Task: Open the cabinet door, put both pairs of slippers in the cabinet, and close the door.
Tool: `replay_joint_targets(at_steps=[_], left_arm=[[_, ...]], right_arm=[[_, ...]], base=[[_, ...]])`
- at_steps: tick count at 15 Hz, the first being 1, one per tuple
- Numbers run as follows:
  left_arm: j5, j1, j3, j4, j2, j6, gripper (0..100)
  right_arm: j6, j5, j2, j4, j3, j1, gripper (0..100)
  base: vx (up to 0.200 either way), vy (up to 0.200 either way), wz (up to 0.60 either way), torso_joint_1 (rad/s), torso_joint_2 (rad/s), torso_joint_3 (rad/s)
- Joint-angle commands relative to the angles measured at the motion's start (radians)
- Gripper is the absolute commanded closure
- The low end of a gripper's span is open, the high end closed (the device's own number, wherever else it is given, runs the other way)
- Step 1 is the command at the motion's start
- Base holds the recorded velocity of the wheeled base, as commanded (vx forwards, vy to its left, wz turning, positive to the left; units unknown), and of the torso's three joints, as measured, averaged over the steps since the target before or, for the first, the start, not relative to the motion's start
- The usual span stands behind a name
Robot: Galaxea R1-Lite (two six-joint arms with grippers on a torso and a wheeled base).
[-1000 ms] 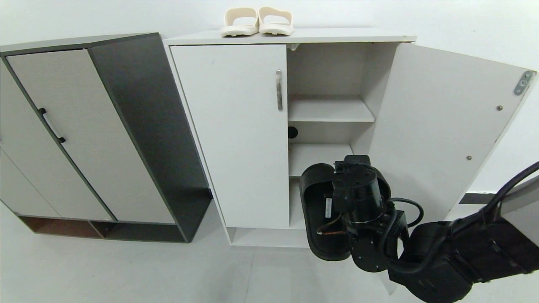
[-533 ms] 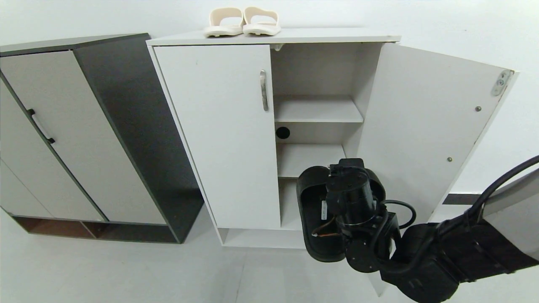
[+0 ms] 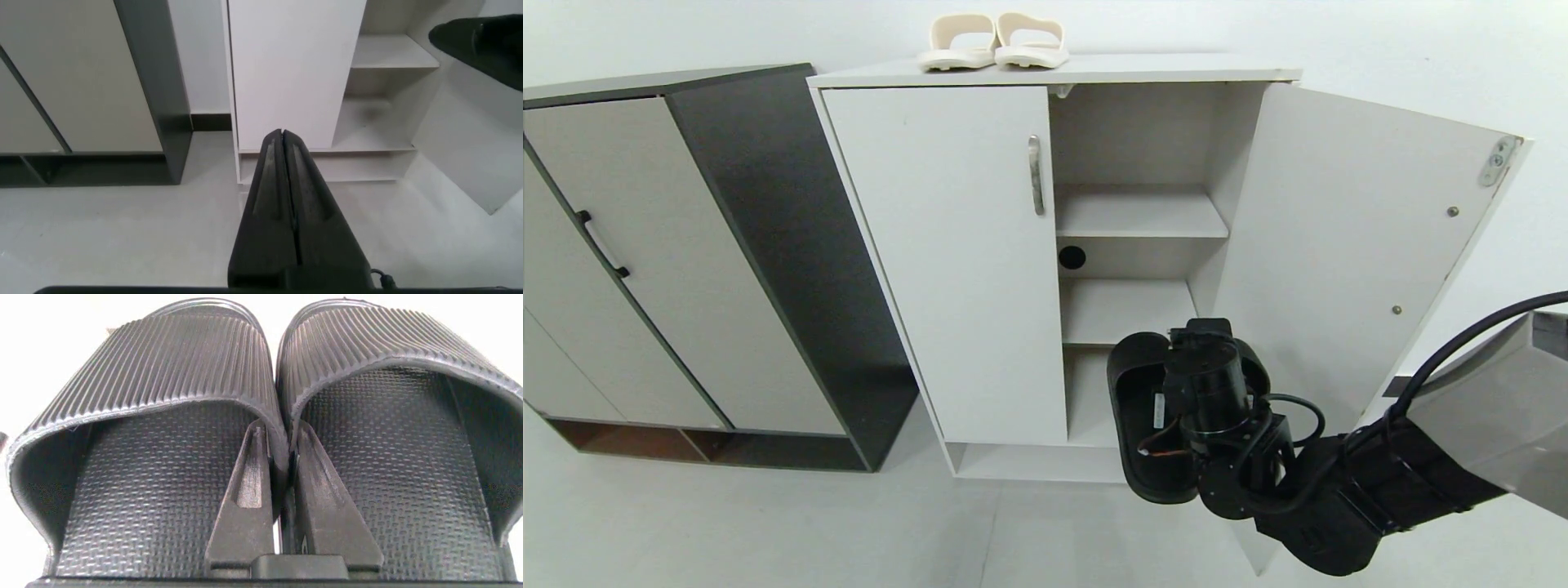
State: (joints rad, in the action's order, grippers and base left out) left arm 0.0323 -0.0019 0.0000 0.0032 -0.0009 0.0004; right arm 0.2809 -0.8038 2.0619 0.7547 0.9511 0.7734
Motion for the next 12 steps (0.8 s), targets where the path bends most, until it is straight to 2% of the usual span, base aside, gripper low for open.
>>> replay_joint_targets(at_steps=[1,12], left_arm=[[0.0,0.0,0.0,0.0,0.002,0.0,100],[-0.002,0.0,0.0,0.0,0.002,-0.002,100]], right_arm=[[0.0,0.006,0.003,0.0,-0.008,-0.011,100],[0.001,0.078,0.02,0.0,-0.009,-0.086,100]], base=[[0.0,0.0,0.0,0.0,0.0,0.0],[0.0,0.0,0.0,0.0,0.0,0.0]])
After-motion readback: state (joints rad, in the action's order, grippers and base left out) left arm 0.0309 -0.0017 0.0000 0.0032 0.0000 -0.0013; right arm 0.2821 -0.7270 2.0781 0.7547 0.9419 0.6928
